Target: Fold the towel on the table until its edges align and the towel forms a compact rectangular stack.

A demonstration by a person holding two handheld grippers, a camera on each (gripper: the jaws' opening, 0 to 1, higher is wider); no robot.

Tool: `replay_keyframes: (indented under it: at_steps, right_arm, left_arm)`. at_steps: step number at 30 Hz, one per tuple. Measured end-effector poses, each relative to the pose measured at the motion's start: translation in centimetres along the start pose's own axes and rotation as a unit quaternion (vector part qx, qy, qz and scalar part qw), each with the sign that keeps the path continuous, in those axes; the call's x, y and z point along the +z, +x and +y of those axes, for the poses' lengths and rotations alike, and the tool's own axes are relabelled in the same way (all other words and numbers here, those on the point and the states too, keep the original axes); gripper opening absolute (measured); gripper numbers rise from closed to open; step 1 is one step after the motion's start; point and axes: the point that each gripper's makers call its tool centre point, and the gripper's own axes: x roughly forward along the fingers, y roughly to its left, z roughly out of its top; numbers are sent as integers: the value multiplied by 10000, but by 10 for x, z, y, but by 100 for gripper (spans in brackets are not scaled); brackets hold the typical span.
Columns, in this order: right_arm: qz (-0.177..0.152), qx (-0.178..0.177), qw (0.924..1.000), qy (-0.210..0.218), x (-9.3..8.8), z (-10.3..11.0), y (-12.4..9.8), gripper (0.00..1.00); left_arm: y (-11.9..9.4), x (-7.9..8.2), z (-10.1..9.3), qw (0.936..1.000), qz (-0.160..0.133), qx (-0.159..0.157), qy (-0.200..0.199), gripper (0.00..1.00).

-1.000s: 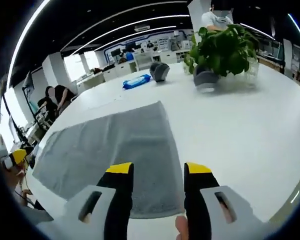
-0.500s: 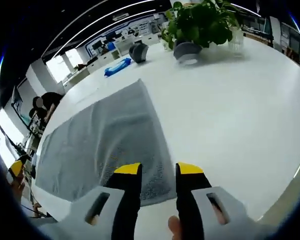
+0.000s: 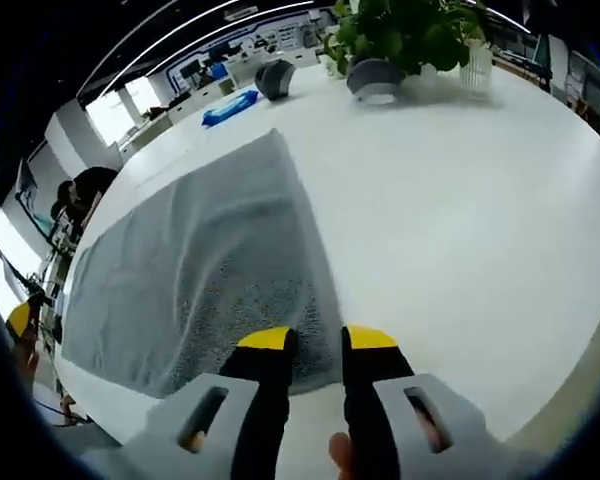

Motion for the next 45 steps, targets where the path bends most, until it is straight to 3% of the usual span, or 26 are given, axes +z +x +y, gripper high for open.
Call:
replay_keyframes:
  at_steps: [3,7,14,17,21,28,37,42,45]
  right_arm:
    - [-88,-142,9997,-156,5,-4,-3,17]
    - [113,-220,9995,-186,-4,-7,1,18]
    - [117,-290,9990,-328,-3,-7,0,17]
    - [141,-372,9975,-583,-3,-8,0,16]
    - [200,-513,9942,-924,-4,-10,0,11]
    - [275,-389,9953,-845,-7,-8,1,3]
    - [88,-270,9945,-1004,5,3,-3,1]
    - [-259,249,9972,-652,18,24,-6,1]
    - [-280,369,9965,-692,20,32,-7,1]
  left_arm:
    - [0,0,1,10000,-8,8,-4,77]
    - [-1,0,0,10000,-8,3,-20,77]
    - [-1,1,0,10000,-8,-4,-17,77]
    - [-1,0,0,10000,-6,-11,-34,77]
    - [0,-1,-1,10000,19,-36,-14,77]
    - [0,0,-1,10000,29,-50,-36,77]
    - [1,-6,-9,9991,194,-322,-181,58]
    - [2,-13,-16,9975,353,-516,-330,49]
    - [3,-16,-21,9960,440,-653,-431,44]
